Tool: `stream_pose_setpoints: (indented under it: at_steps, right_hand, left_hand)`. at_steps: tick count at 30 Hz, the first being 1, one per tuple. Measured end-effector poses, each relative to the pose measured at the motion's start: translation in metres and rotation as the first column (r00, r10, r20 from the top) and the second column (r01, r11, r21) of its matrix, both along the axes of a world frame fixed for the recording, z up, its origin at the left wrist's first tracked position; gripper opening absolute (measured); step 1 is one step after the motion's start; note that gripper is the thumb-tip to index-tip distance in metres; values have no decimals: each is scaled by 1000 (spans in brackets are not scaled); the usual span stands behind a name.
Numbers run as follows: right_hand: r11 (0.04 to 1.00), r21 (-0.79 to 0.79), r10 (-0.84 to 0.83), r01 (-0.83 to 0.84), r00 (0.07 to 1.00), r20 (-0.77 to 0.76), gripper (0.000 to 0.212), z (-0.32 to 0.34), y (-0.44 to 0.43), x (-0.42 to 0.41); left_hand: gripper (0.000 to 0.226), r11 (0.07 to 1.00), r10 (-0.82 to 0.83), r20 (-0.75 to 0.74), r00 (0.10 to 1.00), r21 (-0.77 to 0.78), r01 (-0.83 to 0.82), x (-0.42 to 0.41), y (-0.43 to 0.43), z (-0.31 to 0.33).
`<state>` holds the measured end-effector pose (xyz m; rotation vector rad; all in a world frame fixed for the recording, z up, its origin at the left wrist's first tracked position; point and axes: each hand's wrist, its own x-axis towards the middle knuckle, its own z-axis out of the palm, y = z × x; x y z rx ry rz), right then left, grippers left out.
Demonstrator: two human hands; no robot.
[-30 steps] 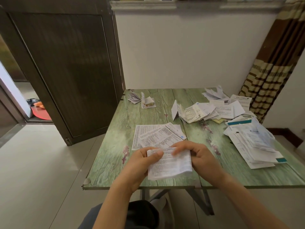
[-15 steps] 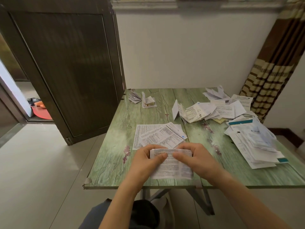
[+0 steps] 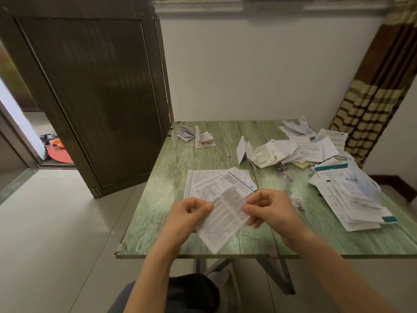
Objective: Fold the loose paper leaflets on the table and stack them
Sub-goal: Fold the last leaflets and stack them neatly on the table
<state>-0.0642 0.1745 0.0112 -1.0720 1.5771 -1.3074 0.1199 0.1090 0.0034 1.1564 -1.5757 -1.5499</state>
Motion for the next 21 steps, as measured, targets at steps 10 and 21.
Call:
stream_pose_setpoints:
  at_steps: [10, 21]
  right_hand:
    - [997, 0, 52, -71, 729, -682, 36, -4, -66, -5]
    - [728, 657, 679, -196, 342, -650, 74, 19, -134, -10]
  left_hand:
    - [11, 913, 348, -73, 935, 254, -320, 9, -11, 0]
    - [41, 900, 431, -13, 902, -63, -431, 12, -19, -14]
